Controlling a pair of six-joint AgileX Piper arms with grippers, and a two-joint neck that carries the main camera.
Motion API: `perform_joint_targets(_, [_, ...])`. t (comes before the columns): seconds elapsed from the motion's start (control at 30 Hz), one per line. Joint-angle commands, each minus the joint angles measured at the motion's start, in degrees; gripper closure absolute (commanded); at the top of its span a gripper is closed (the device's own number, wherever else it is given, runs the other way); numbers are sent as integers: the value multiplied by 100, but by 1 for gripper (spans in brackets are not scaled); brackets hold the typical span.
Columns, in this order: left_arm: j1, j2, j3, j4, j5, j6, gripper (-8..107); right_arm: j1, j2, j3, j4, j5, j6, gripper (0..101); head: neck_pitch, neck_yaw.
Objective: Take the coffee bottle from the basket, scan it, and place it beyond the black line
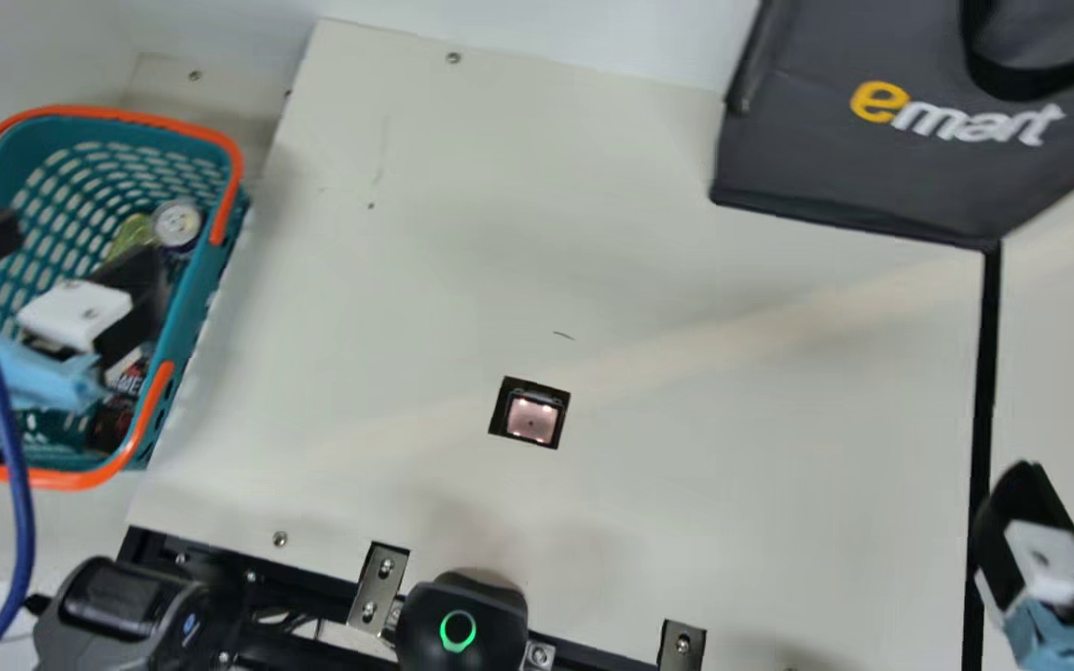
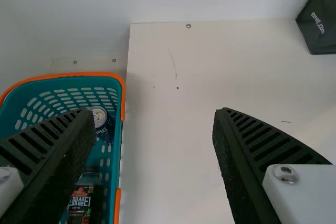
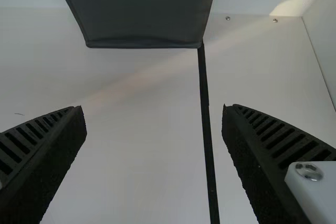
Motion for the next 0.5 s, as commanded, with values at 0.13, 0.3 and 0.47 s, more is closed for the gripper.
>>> perform_joint_targets(0.13, [0, 0, 0, 0, 0, 0, 9, 0, 0, 0, 0, 0, 0, 10, -148, 418])
perform_joint_targets(0.3, [0, 0, 0, 0, 0, 0, 9, 0, 0, 0, 0, 0, 0, 10, -148, 418])
perform_joint_targets(0.47, [0, 0, 0, 0, 0, 0, 9, 0, 0, 0, 0, 0, 0, 10, -148, 418])
